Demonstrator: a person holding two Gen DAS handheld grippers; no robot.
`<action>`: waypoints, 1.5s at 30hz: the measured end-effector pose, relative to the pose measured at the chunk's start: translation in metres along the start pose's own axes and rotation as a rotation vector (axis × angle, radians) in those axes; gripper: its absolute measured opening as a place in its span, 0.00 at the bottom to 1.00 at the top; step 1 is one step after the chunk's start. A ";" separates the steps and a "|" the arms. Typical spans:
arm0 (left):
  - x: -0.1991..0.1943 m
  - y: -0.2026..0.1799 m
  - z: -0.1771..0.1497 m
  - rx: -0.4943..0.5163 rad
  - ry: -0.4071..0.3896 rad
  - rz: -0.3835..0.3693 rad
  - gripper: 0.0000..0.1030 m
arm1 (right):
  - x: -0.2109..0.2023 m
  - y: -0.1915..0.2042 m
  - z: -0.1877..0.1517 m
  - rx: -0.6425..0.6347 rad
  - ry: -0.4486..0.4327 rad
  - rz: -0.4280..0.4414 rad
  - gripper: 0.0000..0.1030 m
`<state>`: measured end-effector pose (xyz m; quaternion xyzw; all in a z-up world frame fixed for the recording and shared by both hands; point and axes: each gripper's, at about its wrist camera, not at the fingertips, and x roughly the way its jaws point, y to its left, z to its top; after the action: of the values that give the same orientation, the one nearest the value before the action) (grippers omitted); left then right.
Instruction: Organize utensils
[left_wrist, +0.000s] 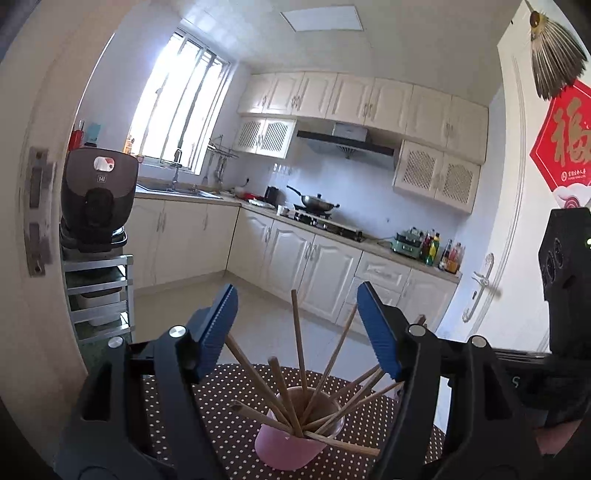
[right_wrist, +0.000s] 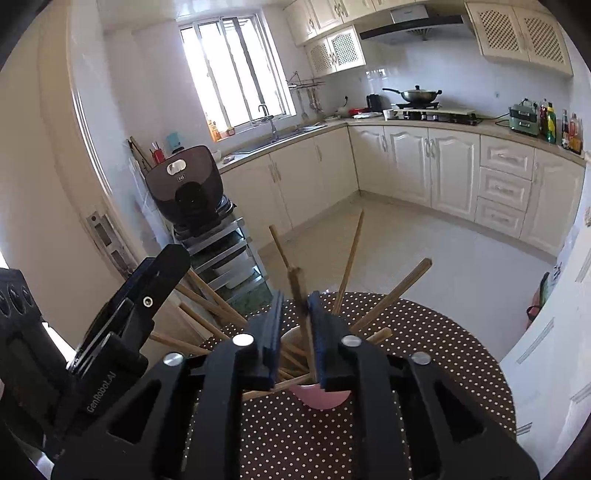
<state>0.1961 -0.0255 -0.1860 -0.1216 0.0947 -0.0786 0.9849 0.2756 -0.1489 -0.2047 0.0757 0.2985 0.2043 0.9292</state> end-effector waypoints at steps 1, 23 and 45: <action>-0.003 -0.001 0.005 0.008 0.008 0.004 0.65 | -0.005 0.001 0.001 0.002 -0.006 -0.006 0.18; -0.092 -0.027 0.064 0.129 0.110 -0.018 0.74 | -0.113 0.050 -0.011 0.013 -0.115 -0.135 0.37; -0.171 -0.033 0.104 0.173 0.053 -0.041 0.84 | -0.190 0.098 -0.018 -0.058 -0.247 -0.206 0.54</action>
<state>0.0469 -0.0033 -0.0502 -0.0357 0.1108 -0.1096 0.9871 0.0924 -0.1404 -0.0939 0.0423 0.1823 0.1057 0.9766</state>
